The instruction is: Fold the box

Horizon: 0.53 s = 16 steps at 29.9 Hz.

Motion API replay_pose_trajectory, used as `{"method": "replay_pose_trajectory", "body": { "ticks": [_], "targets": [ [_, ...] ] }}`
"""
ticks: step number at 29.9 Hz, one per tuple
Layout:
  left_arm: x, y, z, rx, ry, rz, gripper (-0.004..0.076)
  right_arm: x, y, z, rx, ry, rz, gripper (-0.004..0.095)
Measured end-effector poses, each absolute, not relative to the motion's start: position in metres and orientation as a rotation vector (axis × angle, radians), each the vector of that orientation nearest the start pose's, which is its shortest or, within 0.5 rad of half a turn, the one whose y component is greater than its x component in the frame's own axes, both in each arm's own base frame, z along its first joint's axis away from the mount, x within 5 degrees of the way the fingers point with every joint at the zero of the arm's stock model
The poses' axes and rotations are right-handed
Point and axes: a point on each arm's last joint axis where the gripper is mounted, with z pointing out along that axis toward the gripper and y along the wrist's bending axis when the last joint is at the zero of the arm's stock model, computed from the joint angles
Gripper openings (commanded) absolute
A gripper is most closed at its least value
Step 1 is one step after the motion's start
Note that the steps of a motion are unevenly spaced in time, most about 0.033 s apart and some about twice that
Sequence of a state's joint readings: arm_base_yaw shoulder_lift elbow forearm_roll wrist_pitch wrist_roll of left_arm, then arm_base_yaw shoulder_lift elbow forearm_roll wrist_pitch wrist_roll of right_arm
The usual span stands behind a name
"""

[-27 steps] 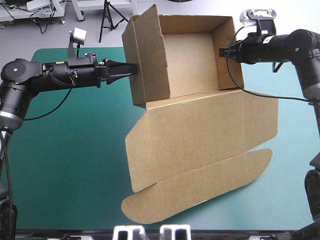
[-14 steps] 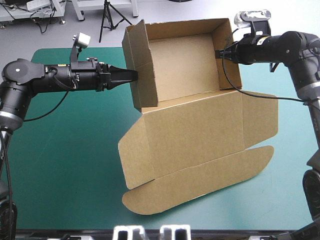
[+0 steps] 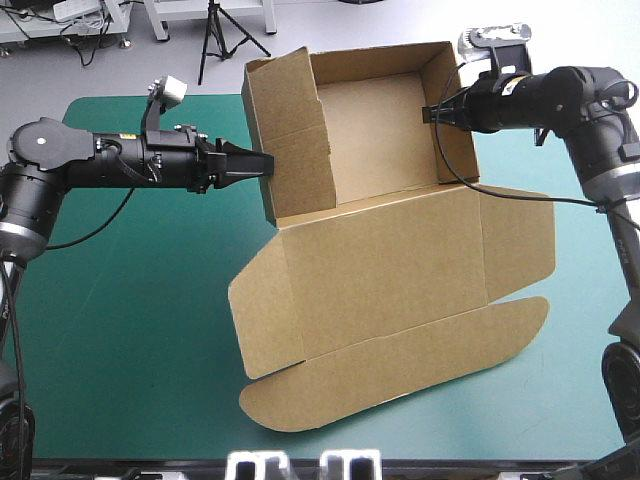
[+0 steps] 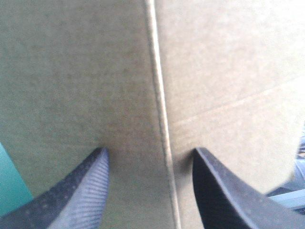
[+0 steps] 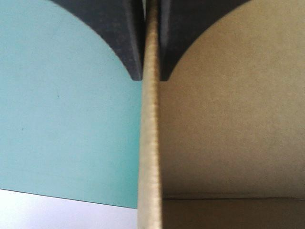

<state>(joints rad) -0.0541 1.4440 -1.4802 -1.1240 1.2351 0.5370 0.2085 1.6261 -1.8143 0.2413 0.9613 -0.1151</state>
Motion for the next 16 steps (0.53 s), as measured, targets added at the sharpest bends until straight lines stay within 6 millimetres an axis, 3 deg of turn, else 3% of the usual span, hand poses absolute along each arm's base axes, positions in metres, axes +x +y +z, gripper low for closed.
{"method": "replay_pose_trajectory", "body": {
  "ticks": [12, 16],
  "targets": [
    [0.284, -0.084, 0.417, 0.368, 2.257, -1.089, 0.0388, 0.339, 0.121, 0.435, -0.357, 2.238, 0.282, -0.0001],
    [0.289, -0.079, 0.413, 0.289, 2.299, -1.004, 0.0342, 0.336, 0.134, 0.433, -0.379, 2.243, 0.280, -0.0001]
  ]
}}
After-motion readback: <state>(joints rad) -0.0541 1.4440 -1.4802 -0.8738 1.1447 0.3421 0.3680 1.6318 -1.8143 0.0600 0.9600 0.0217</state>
